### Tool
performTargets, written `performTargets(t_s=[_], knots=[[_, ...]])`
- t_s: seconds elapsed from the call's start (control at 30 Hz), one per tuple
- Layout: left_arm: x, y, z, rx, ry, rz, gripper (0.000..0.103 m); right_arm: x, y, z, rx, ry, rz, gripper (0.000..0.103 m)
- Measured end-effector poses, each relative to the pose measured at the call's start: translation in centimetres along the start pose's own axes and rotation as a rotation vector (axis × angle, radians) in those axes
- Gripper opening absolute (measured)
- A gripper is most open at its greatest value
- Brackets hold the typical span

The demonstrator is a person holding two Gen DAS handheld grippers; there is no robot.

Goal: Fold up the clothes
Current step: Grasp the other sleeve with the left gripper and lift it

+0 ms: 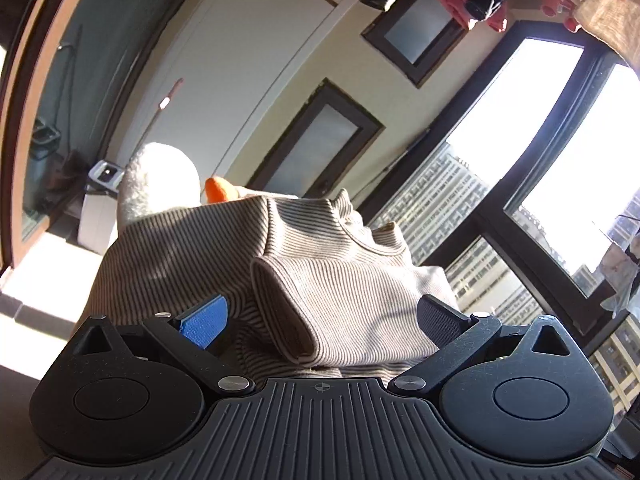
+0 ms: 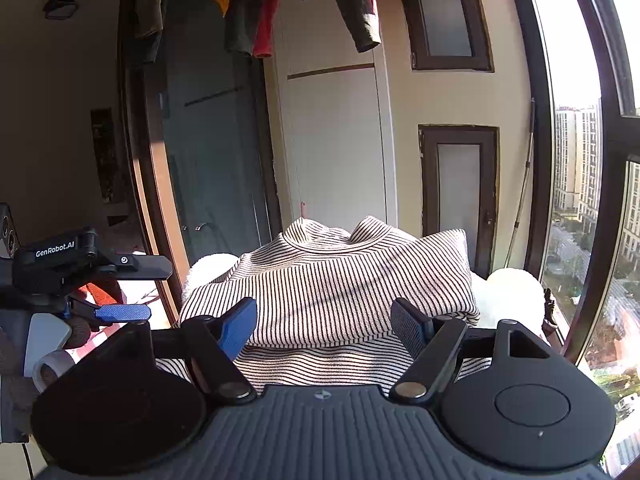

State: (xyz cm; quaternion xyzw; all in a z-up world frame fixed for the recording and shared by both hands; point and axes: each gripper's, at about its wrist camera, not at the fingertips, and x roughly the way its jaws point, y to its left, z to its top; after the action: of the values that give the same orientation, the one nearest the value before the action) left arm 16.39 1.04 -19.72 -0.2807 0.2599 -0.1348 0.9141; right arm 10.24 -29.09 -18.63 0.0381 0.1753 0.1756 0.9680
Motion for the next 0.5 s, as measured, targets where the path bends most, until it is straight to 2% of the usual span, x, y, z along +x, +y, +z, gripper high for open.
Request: performTargets(t_s=[0.07,0.1,0.13,0.23,0.3,0.37,0.43,0.5], knots=[[2.0,-0.2,0.5,0.006,0.036,0.018,0.099,-0.5,-1.4,-0.9,0.040,-0.008,-0.005,0.078],[2.8,-0.3,0.5,0.009,0.045,0.036,0.095,-0.6,-2.1,-1.2,0.063,-0.007,-0.003,0.078],[3.5,-0.3,0.5,0.013,0.049,0.060,0.081,-0.5,-2.9,-1.5,0.086,-0.006,-0.001,0.078],[5.2,0.1,0.2,0.028,0.064,0.131,0.065,-0.2,-4.5,-2.0,0.131,-0.006,0.016,0.079],[5.9,0.4,-0.2,0.031,0.078,0.142,0.064,0.1,-5.3,-2.2,0.133,-0.011,0.023,0.081],[6.2,0.4,-0.4,0.042,0.080,0.148,0.058,0.7,-5.9,-2.3,0.136,-0.008,0.031,0.081],[6.1,0.1,-0.5,0.065,0.065,0.163,0.024,1.3,-6.4,-2.4,0.153,0.004,0.045,0.082],[5.7,-1.1,0.2,0.130,0.036,0.153,0.016,2.0,-6.8,-2.6,0.177,0.021,0.062,0.082]])
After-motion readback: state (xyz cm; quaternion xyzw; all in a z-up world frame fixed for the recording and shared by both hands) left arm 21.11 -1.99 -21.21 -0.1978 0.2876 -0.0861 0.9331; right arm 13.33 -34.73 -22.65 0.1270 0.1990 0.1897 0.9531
